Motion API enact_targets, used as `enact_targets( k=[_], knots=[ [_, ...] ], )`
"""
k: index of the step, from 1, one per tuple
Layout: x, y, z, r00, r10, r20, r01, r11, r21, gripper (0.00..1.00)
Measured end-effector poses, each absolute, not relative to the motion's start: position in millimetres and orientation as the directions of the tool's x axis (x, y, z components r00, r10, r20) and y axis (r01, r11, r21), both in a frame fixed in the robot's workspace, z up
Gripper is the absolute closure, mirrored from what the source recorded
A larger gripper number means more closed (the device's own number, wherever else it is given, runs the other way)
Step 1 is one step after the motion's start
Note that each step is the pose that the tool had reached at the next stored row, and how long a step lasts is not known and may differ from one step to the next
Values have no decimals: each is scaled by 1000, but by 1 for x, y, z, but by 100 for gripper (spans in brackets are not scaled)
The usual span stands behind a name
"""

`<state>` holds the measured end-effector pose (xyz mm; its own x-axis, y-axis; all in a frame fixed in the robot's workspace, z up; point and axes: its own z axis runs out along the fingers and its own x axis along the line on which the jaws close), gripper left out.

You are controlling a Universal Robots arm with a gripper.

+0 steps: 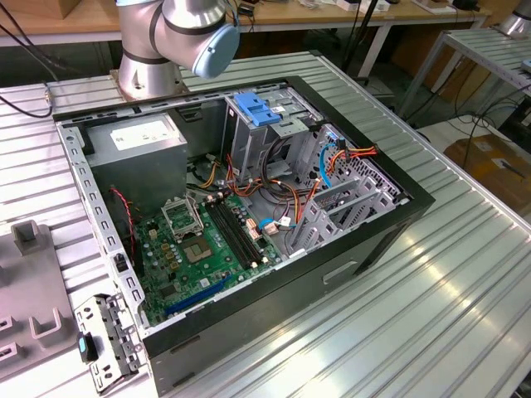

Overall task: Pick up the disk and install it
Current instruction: 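Pick up the disk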

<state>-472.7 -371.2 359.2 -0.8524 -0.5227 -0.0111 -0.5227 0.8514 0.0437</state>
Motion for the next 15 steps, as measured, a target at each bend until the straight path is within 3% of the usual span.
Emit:
enact_targets(
  k=[1, 2, 5, 6, 15],
  knots=[
    [-472, -371, 359, -845, -535, -11, -535, 844, 44, 81],
    [-472, -371, 359, -833, -552, -11, -552, 832, 44, 75],
    [-471, -371, 358, -808, -589, -11, -589, 807, 44, 73],
    [-470, -371, 358, -795, -606, -11, -606, 794, 44, 67],
    [-468, -371, 355, -651, -759, -11, -758, 650, 42, 67]
  ],
)
